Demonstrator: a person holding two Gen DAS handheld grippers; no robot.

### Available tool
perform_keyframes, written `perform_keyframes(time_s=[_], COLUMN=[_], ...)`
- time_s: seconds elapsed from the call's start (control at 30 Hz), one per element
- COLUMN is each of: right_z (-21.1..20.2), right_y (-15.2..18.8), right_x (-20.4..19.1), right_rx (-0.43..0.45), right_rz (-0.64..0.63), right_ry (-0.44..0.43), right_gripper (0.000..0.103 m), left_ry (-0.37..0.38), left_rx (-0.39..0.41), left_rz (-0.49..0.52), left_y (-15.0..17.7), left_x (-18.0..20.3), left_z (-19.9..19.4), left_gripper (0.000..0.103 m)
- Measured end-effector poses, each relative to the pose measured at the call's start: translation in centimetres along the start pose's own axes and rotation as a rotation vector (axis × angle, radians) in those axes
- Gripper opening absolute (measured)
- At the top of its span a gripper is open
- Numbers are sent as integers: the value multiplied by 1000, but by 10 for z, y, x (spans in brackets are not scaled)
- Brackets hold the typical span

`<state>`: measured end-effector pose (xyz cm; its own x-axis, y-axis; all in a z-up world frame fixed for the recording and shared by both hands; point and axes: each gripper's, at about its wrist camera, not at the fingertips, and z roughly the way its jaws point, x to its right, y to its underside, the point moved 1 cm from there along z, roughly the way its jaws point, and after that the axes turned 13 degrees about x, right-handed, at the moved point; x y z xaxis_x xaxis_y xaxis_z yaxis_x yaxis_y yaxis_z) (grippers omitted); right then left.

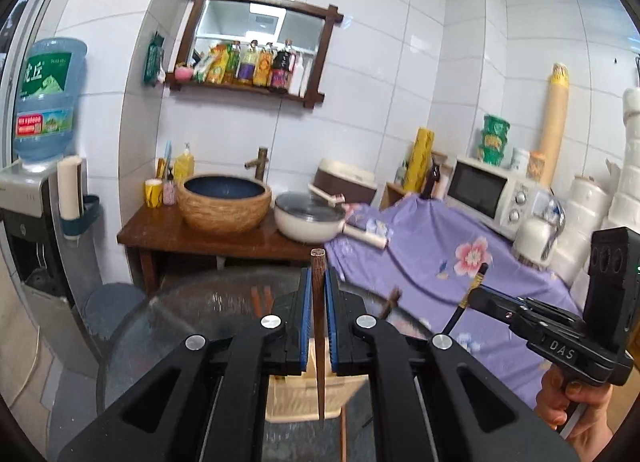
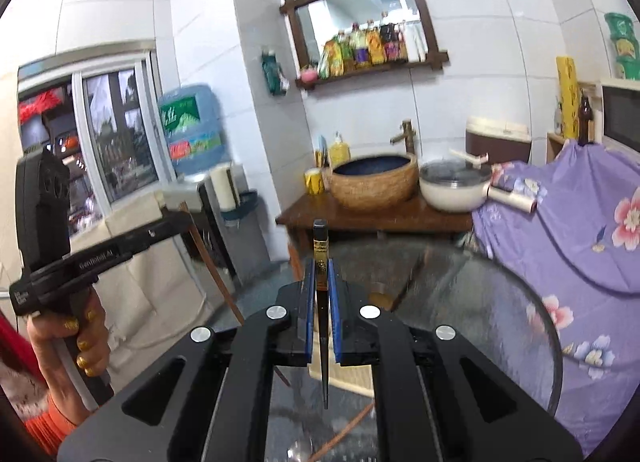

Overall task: Organize utensils
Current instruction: 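Lift both chopsticks and carry them over the holder, then lower both chopsticks into the holder and open both tools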

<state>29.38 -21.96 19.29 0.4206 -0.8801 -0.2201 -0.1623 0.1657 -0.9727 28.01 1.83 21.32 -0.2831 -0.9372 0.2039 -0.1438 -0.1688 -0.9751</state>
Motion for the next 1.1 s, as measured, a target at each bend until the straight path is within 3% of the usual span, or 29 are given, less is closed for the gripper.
perform_keyframes(time_s=[0.13,0.3,0.87,1.1], right_z=[14,41,107,111], right_y=[-28,-34,75,92], right_x=[-3,-4,30,40], right_rx=[42,48,-122,-139], right_rz=[-25,-53,9,30], right_ry=[38,95,152,160], right_gripper=[7,7,7,7], left_ry=[-55,-95,-121,-144], left_rx=[51,42,-168,-183], left_rz=[13,4,-29,8], left_y=[-26,-27,87,107], left_x=[0,-8,-30,-30], left_z=[17,49,112,119], left_gripper=[7,7,7,7])
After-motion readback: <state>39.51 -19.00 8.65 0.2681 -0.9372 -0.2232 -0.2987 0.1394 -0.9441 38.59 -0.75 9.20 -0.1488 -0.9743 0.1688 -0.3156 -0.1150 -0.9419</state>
